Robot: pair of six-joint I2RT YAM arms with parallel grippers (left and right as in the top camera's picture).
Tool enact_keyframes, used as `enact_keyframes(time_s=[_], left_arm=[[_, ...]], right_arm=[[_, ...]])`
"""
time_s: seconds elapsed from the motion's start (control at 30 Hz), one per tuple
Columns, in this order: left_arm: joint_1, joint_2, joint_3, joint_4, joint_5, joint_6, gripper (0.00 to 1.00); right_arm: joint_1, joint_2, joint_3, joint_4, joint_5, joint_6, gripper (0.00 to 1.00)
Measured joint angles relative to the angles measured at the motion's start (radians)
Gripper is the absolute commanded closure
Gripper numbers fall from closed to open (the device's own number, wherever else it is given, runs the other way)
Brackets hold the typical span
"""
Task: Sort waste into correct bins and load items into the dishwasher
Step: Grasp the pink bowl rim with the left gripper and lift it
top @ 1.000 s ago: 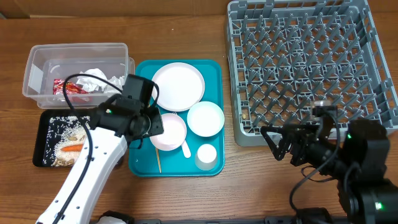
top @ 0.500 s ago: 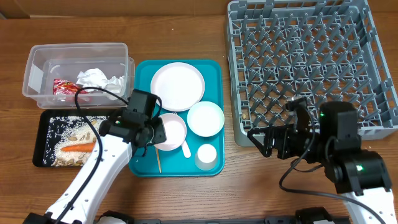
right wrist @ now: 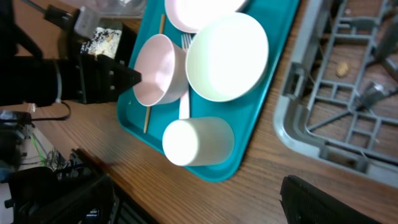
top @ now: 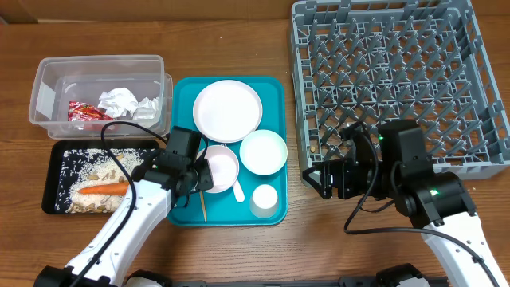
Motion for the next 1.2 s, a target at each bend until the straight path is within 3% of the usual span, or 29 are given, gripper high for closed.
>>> enact_keyframes(time_s=[0.5,0.67,0.8,0.97,1.2], left_arm=[[0.000,0.001,-0.049,0.063,0.000,0.000,0.54],[0.000,0.035,-0.049,0.085,0.001,0.000,0.66],[0.000,0.051,-0.050,0.086,0.004,0.000,0.69],[0.000,0.051,-0.050,0.087,0.005,0.000,0.84],[0.000,0.051,-0.050,0.085,0.008,0.000,0.92]], right_arm=[[0.035,0.000,0.000,0.036,0.049,0.001,0.11],[0.035,0.000,0.000,0.037,0.056,0.000,0.11],[0.035,0.000,0.000,0.037,0.064,0.001,0.11],[0.035,0.000,0.000,0.037,0.071,0.001,0.11],[0.035,0.000,0.000,0.037,0.076,0.000,0.11]])
